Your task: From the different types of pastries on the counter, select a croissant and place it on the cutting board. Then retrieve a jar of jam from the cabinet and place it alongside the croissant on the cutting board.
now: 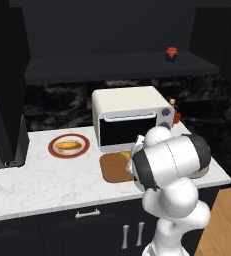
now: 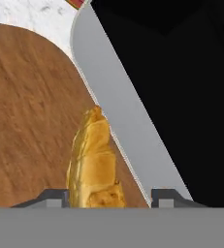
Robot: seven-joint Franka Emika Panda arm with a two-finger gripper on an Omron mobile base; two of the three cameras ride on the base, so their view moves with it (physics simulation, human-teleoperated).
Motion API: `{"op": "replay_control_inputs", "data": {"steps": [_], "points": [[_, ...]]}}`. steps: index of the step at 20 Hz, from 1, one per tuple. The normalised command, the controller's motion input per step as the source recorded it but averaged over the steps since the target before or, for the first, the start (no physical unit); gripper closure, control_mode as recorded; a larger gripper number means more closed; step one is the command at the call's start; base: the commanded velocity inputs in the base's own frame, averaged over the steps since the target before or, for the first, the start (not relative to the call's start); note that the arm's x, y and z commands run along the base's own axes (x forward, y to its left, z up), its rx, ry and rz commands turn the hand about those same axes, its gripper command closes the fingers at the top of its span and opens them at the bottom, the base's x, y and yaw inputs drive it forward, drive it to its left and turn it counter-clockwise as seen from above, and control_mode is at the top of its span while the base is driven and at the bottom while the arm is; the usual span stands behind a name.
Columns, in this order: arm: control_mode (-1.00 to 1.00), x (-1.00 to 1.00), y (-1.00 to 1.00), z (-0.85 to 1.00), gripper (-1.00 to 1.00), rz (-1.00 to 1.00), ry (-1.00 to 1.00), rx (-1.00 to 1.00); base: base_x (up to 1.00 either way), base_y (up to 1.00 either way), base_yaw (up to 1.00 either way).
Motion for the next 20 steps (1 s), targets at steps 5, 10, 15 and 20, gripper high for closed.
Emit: {"op": "replay_control_inputs", "data": {"steps": [5,10,15,20], "points": [[-1.0,-0.69,0.06,0.25,-1.0,0.0,0.0,0.11,0.0,0.0,0.0],[-1.0,-0.55,0.03,0.75,-1.0,0.0,0.09,0.13,0.0,0.0,0.0],[-1.0,-0.57,0.0,1.0,-1.0,0.0,0.4,0.29,0.0,0.0,0.0],[-1.0,-0.35,0.04,0.87,-1.0,0.0,0.69,0.25,0.0,0.0,0.0]]}}
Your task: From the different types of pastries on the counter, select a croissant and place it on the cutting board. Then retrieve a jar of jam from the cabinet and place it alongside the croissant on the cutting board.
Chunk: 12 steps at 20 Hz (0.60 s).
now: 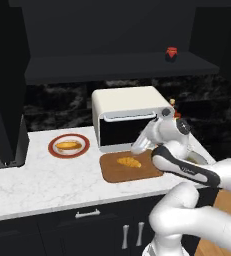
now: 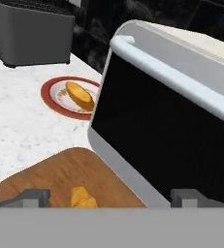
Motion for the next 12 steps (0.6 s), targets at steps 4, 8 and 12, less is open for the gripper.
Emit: {"op": "replay_control_inputs", "data": {"steps": [4,8,12], "points": [[-1.0,-0.25,0.09,0.78,-1.0,0.0,0.77,0.15,0.0,0.0,0.0],[-1.0,-0.3,0.15,0.68,-1.0,0.0,0.8,0.17,0.0,0.0,0.0],[-1.0,-0.28,0.08,0.81,-1.0,0.0,0.75,0.16,0.0,0.0,0.0]]}}
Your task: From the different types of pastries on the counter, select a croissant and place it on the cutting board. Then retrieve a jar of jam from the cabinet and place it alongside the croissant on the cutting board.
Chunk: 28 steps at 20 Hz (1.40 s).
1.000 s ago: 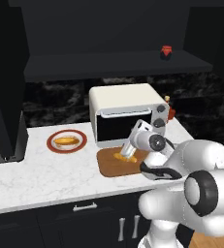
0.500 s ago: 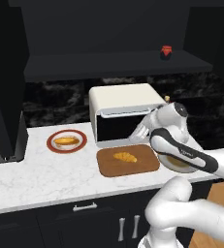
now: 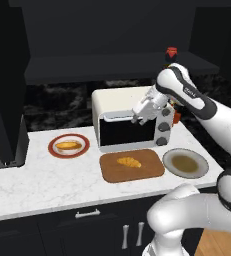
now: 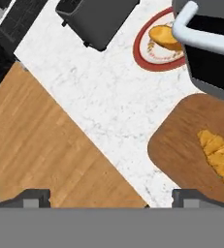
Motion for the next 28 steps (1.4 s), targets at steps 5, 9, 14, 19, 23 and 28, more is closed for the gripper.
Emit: {"op": "replay_control_inputs", "data": {"steps": [5,9,14,19,23,28], "points": [[-1.0,-0.59,0.0,1.0,-1.0,-0.15,0.31,0.06,0.0,0.0,0.0],[-1.0,-0.68,0.0,1.0,-1.0,-0.12,-0.03,-0.17,0.0,0.0,0.0],[-1.0,-0.67,-0.07,0.58,-1.0,-0.12,-0.29,-0.27,0.0,0.0,0.0],[-1.0,-0.12,-0.43,0.04,-1.0,-0.45,-0.37,-0.07,0.0,0.0,0.0],[-1.0,0.0,-0.44,0.07,-1.0,-0.4,-0.43,-0.01,0.0,0.0,0.0],[-1.0,0.0,-0.21,0.03,-1.0,-0.27,-0.51,-0.07,0.0,0.0,0.0]]}}
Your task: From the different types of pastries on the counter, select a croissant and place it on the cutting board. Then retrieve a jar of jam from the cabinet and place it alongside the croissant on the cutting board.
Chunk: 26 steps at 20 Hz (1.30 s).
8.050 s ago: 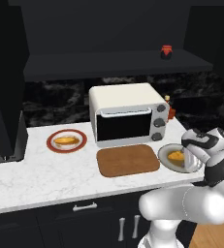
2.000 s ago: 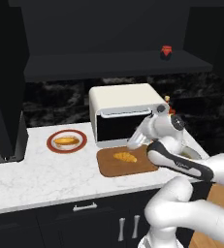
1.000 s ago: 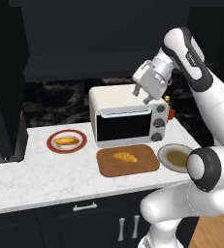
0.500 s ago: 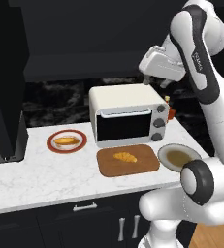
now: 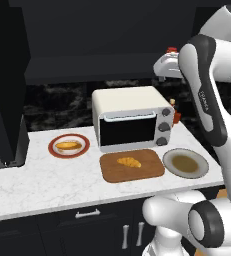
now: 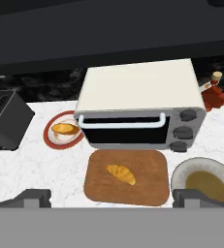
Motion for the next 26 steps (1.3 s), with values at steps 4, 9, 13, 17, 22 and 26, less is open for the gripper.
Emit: {"op": "replay_control_inputs", "data": {"steps": [4,9,13,17,22,26], "points": [[-1.0,0.13,-0.22,0.05,-1.0,-0.2,-0.28,0.01,0.0,0.0,0.0],[-1.0,0.36,-0.27,0.33,-1.0,-0.01,-0.02,0.04,0.0,0.0,0.0],[-1.0,0.3,-0.1,0.64,-1.0,0.07,0.0,0.0,0.0,0.0,0.0],[-1.0,0.28,-0.05,0.64,-1.0,0.11,0.0,-0.06,0.0,0.0,0.0],[-1.0,0.19,-0.44,0.11,-1.0,0.02,-0.06,-0.17,0.0,0.0,0.0],[-1.0,0.37,-0.5,-0.1,-1.0,0.0,-0.05,-0.14,0.0,0.0,0.0]]}}
